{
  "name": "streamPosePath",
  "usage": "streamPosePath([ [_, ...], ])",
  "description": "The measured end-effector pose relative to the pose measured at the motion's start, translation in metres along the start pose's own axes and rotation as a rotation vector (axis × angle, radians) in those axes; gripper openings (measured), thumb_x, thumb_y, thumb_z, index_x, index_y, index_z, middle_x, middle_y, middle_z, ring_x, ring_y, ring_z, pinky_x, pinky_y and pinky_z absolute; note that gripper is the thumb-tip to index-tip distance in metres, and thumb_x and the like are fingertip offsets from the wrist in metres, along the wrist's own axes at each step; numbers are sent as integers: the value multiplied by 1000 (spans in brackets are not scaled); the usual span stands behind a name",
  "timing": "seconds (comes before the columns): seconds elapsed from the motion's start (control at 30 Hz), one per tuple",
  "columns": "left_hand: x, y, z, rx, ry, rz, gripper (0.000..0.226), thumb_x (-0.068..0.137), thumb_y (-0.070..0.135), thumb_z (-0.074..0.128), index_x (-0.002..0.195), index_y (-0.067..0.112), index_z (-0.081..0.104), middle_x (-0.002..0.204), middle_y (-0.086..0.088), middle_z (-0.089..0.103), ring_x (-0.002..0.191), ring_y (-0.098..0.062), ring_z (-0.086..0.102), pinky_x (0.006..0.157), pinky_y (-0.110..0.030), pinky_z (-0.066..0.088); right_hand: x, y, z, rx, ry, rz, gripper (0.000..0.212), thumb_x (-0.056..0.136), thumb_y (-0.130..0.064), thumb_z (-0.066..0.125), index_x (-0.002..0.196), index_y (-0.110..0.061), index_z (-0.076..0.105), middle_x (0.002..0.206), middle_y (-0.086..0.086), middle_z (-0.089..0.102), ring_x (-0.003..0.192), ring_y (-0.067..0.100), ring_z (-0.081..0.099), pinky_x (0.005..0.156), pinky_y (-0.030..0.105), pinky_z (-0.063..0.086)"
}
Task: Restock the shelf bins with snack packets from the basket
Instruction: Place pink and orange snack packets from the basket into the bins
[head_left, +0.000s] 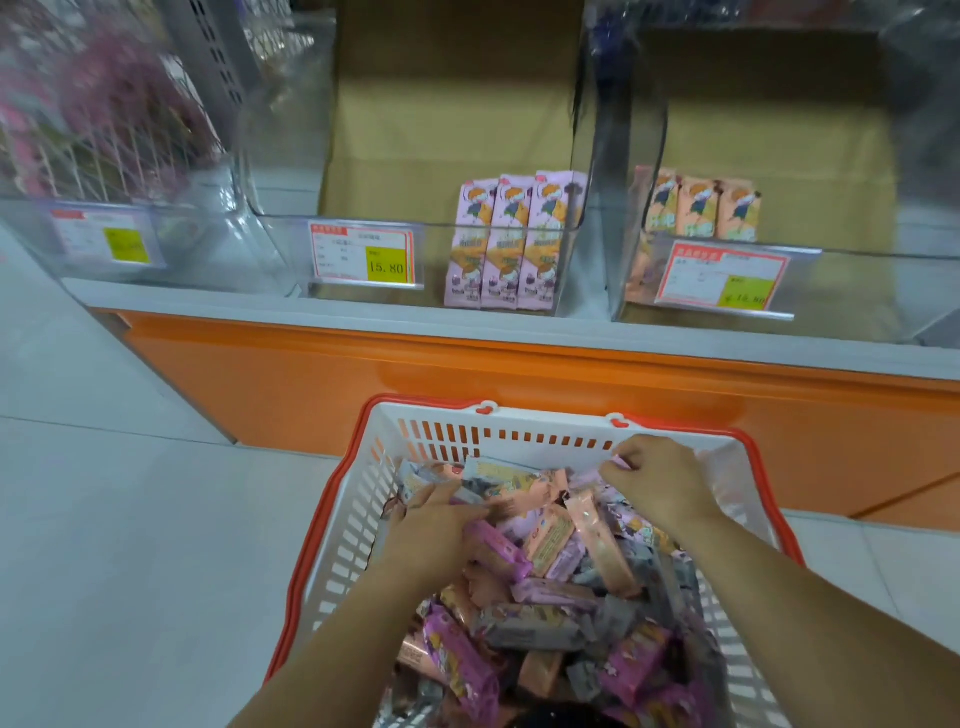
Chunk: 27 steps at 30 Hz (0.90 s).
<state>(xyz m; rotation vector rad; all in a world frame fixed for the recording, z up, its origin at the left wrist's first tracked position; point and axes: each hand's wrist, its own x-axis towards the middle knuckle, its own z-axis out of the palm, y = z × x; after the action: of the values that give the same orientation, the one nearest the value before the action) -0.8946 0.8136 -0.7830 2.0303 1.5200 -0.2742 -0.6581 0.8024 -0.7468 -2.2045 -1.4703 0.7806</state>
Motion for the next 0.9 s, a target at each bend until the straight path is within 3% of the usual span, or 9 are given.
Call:
streamPosePath([
  [0.1, -14, 14, -31, -157, 135, 155, 34, 97, 28, 48, 127, 42, 55, 150, 11, 32, 137, -16, 33, 113, -40, 27, -5, -23, -35, -131, -108, -137, 26, 91, -30, 62, 100, -7, 71, 96, 6, 66, 81, 18, 54, 66, 24, 32],
  [0.17, -28, 28, -52, -321, 204, 236, 32, 97, 23, 51, 126, 35, 58, 140, 10, 45, 123, -14, 49, 102, -27, 38, -11, -46, -60, -184, -164, -212, 33, 92, -34, 59, 80, -6, 68, 73, 5, 56, 76, 25, 57, 58, 26, 31],
  [0.23, -42, 41, -73, -490, 231, 250, 31, 97, 21, 52, 126, 29, 57, 135, 8, 51, 115, -10, 52, 98, -27, 42, -22, -70, -82, -150, -179, -281, 37, 93, -35, 57, 64, -12, 56, 57, -1, 47, 70, 25, 64, 52, 22, 34],
  [0.37, -69, 56, -107, -694, 349, 254, 29, 95, 25, 56, 123, 22, 59, 123, 10, 59, 104, -6, 58, 83, -20, 51, -52, -107, -110, 145, -190, -410, 9, 91, -26, 61, 92, -17, 64, 84, -9, 64, 72, 5, 65, 66, 15, 48],
  [0.43, -81, 54, -121, -750, 432, 247, 32, 94, 28, 57, 125, 25, 57, 124, 12, 58, 109, -4, 56, 85, -14, 47, -64, -110, -115, 283, -140, -452, 10, 88, -20, 66, 96, -25, 63, 102, -9, 65, 90, 6, 64, 80, 23, 50],
  [0.53, -100, 46, -136, -877, 416, 233, 44, 88, 34, 62, 131, 29, 51, 130, 15, 54, 114, -5, 56, 97, -31, 47, -76, -110, -120, 409, -190, -526, 29, 83, -7, 70, 89, -35, 66, 105, -5, 68, 86, 25, 66, 74, 43, 52],
  [0.6, -111, 42, -140, -938, 348, 271, 45, 84, 33, 65, 127, 31, 54, 126, 15, 58, 109, -7, 61, 91, -32, 52, -80, -110, -123, 402, -213, -579, 46, 79, 2, 68, 86, -44, 66, 103, -6, 69, 90, 18, 66, 81, 47, 52],
  [0.7, -119, 45, -142, -986, 354, 316, 36, 81, 26, 68, 115, 31, 61, 115, 10, 66, 99, -13, 67, 83, -33, 55, -82, -114, -119, 366, -164, -659, 42, 74, -2, 66, 86, -42, 64, 103, -7, 63, 104, 14, 61, 90, 39, 48],
  [0.9, -121, 61, -149, -1066, 450, 320, 29, 83, 11, 68, 108, 24, 60, 108, 1, 70, 93, -19, 69, 83, -33, 54, -82, -115, -115, 306, -26, -635, 34, 82, -1, 66, 92, -31, 53, 95, -20, 57, 94, -12, 52, 77, 6, 38],
])
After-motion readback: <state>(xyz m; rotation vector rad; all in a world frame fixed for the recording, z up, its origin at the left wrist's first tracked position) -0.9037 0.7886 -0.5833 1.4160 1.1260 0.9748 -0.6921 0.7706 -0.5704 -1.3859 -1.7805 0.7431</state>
